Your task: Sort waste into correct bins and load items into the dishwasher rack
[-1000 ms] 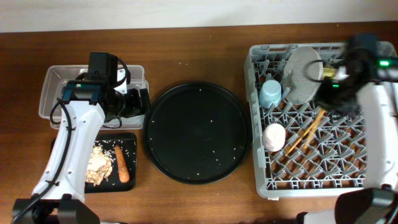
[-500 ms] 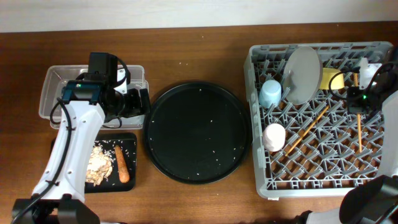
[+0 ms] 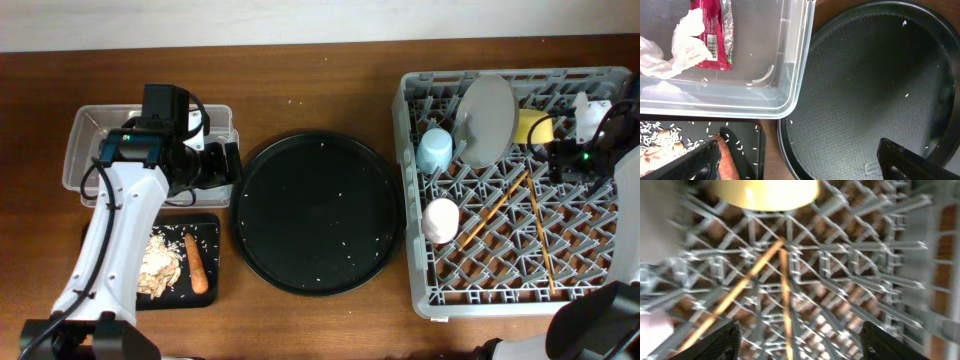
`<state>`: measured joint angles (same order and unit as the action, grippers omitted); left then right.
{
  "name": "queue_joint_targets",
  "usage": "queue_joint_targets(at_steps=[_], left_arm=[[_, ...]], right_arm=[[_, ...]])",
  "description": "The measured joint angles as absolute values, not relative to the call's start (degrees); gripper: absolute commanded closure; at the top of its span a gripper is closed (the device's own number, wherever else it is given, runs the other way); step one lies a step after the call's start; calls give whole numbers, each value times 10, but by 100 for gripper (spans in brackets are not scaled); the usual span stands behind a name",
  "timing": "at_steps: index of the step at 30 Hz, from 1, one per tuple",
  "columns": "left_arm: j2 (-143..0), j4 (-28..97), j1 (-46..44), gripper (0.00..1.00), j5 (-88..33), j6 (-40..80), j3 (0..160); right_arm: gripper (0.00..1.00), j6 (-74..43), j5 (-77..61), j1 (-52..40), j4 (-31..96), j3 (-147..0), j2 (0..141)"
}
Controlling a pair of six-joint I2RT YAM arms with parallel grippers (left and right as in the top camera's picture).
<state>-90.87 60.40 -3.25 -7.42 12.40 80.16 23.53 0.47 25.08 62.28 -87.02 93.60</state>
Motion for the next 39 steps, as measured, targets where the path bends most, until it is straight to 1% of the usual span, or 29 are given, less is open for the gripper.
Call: queue_joint_targets(at_steps=[1,3,7,8,10,13,20,28,31,34,35,39], left_arm=[[-909,604,-32,1,-74,124,802],[-909,604,-32,1,-74,124,802],[-909,604,-32,1,-74,124,802],[-909,604,-32,1,-74,124,802],[-909,604,-32,1,-74,124,802],[-909,604,-32,1,-74,124,802],[-909,604,-32,1,-74,124,802],[-909,604,-32,1,-74,124,802],[-909,604,-32,1,-74,124,802],[-909,604,-32,1,-74,124,802],[-909,603,-32,1,-74,124,802],[-909,604,-32,1,-74,124,802]], right_arm=[[21,232,-26,251,623,-870,936],[19,226,-129,251,632,-870,936],[18,224,-247,251,724,-869,930],[2,224,-288,251,740,-869,926],[2,223,-357,251,762,-869,922],[2,222,-388,251,763,-869,922],[2,223,-385,251,763,-869,922],[2,223,-304,250,762,-868,908],[2,222,-294,221,761,-864,800],[2,223,-294,137,763,-864,656],[2,223,-293,120,763,-864,637],[2,223,-294,21,763,-863,487]])
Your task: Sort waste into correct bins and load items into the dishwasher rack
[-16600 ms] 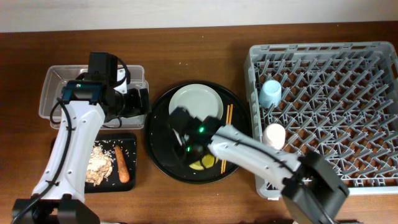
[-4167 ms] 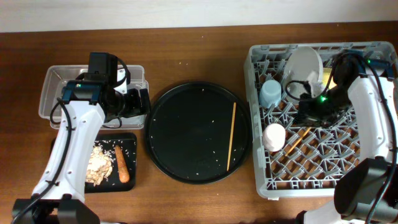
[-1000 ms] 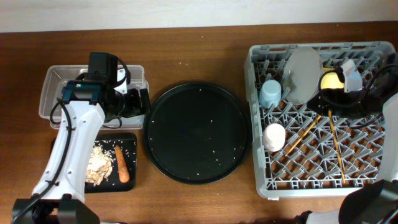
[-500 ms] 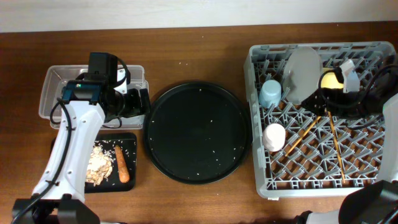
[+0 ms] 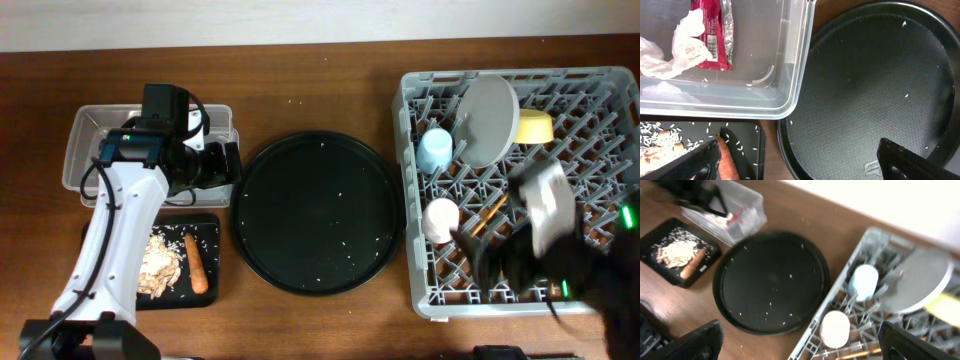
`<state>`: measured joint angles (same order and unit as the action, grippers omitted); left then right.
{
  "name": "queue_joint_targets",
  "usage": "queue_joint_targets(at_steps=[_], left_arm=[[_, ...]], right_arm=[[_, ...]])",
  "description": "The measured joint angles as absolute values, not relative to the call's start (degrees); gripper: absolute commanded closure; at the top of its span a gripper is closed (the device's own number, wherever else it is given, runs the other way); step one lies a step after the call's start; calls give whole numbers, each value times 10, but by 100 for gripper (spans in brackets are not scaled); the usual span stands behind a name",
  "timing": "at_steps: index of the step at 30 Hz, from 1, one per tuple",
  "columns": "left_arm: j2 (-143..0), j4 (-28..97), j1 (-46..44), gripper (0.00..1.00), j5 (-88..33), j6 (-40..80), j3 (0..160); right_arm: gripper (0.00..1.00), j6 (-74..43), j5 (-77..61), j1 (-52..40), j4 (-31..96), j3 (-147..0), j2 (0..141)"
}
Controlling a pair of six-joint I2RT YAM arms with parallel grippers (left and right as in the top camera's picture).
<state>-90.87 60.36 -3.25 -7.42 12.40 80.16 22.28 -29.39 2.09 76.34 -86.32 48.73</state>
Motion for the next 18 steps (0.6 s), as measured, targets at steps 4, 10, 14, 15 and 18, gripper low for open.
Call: queue_joint_targets(at_steps=[4,10,14,15,18], left_arm=[[-909,604,-32,1,-74,124,802],[-909,604,-32,1,-74,124,802],[-909,604,-32,1,-74,124,802],[-909,604,-32,1,-74,124,802],[-909,603,-32,1,-74,124,802]], right_arm=[[2,224,-291,-31,763,-867,349],[2,225,-289,-38,604,-705,172],[2,225,-294,-38,404,-483,86],[2,225,-294,-38,310,-423,64],[2,220,-294,-38,117,-249,11]])
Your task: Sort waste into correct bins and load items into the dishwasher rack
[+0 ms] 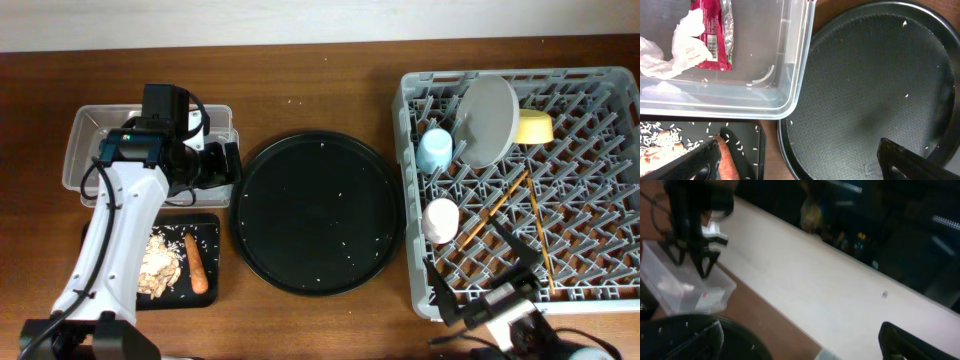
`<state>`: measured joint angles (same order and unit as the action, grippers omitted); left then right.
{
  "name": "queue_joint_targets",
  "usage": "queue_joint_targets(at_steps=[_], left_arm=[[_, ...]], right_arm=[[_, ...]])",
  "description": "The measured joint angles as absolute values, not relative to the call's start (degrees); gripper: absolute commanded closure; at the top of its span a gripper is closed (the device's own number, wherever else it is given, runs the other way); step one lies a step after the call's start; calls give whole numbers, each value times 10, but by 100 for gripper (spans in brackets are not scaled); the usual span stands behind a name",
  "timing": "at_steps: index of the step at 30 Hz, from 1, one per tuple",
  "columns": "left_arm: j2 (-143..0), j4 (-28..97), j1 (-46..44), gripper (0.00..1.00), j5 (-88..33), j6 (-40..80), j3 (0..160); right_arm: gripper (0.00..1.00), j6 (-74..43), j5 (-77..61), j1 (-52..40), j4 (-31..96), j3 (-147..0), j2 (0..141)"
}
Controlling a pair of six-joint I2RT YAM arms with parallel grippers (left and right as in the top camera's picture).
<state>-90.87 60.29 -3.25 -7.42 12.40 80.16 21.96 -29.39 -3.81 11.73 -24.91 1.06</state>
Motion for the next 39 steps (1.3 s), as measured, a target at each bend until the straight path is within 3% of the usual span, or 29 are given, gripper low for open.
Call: queue_joint_targets(at_steps=[3,6,19,23,26,39], left_arm=[[-909,603,-32,1,-74,124,802],[-909,604,-32,1,-74,124,802],[-909,604,-32,1,-74,124,802],[-909,604,-32,1,-74,124,802],[-909,604,-32,1,-74,124,802],[-909,604,-32,1,-74,124,802]], right_arm=[[2,212,-273,-38,-15,-154,10],[2,210,-229,-38,-50,-91,9],[2,190,-168,-38,28,-6,7],[2,129,-137,-38,13,-6,7],[2,40,-14,-38,13,-6,7],[2,6,41,-22,38,-6,7]])
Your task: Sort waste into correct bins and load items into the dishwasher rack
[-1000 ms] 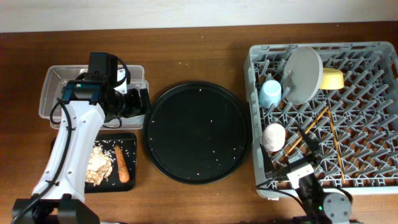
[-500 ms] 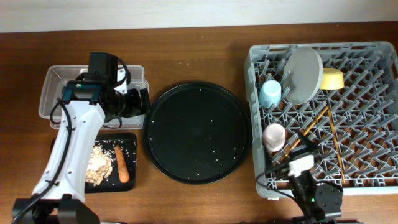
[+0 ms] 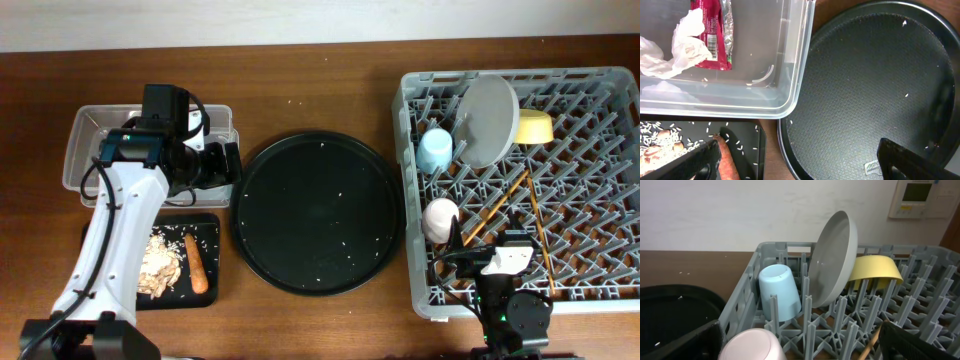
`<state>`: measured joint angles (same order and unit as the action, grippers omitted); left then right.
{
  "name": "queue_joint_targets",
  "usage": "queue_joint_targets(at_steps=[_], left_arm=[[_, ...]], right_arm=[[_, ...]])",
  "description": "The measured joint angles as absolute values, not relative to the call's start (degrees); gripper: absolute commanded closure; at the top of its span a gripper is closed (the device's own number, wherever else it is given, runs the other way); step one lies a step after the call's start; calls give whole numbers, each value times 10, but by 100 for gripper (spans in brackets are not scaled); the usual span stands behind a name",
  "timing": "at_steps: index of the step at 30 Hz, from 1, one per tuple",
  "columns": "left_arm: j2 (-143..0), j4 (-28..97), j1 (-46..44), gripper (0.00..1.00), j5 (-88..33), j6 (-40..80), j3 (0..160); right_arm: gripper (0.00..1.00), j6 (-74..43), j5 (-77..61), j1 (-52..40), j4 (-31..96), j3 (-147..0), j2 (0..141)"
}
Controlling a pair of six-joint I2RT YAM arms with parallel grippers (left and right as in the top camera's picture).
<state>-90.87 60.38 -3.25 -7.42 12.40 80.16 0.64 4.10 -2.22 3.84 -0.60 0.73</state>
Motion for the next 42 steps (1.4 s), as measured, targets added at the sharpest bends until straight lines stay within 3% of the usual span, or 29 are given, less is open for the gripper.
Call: queue_joint_targets(at_steps=[23,30,36,38,42], left_arm=[[-889,604,-32,1,-74,124,801],[-629,632,-34,1,-67,124,795],[-372,626,-57,1,-66,124,646],[-311,577,-57,1,-66,124,564],[-227,322,-57,0,-66,124,376]], right_arm=[[2,4,41,-22,38,-6,7],[2,4,43,-22,38,-6,6],[2,4,47,-22,38,-6,7],[2,4,47,-22,38,-6,6],[2,4,47,-22,38,-6,6]])
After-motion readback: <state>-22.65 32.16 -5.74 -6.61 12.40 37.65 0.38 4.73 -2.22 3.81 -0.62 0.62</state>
